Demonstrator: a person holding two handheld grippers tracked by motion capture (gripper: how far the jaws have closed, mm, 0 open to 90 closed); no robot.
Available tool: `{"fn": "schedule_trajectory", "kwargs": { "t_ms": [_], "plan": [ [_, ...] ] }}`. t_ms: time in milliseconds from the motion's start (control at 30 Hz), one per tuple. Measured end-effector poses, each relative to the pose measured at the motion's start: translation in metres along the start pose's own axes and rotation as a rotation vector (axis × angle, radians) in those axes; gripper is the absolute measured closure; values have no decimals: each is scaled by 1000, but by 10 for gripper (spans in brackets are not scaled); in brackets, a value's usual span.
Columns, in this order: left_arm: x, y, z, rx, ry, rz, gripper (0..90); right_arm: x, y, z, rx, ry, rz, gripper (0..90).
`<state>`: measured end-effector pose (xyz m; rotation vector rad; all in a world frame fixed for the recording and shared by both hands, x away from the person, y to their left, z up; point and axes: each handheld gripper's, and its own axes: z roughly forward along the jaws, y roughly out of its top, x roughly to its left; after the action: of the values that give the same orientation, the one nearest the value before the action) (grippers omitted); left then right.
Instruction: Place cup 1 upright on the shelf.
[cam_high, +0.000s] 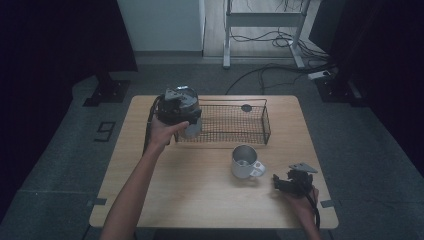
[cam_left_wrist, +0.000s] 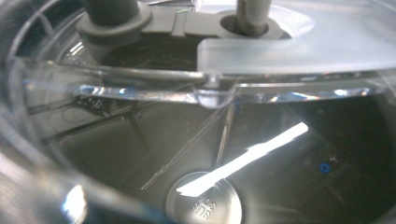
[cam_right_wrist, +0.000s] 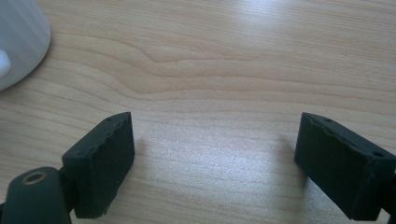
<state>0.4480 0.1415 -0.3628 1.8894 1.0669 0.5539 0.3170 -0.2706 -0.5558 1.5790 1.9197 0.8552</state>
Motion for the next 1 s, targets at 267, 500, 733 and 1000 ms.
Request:
{"fn": "schedule_trajectory", "kwargs": {
  "t_ms": [267, 500, 733, 1000],
  "plan": [
    [1, 7, 6, 6, 3, -1, 43, 0, 0, 0, 2, -8, 9, 123],
    [5, 14, 14, 7, 9, -16, 43, 0, -1, -1, 0, -7, 13, 127],
    [9, 17, 24, 15, 6, -27, 42, 0, -1, -1, 0, -7, 13, 127],
    [12, 17, 35, 33, 9, -21, 42, 0, -1, -1, 1, -11, 15, 129]
  ]
}}
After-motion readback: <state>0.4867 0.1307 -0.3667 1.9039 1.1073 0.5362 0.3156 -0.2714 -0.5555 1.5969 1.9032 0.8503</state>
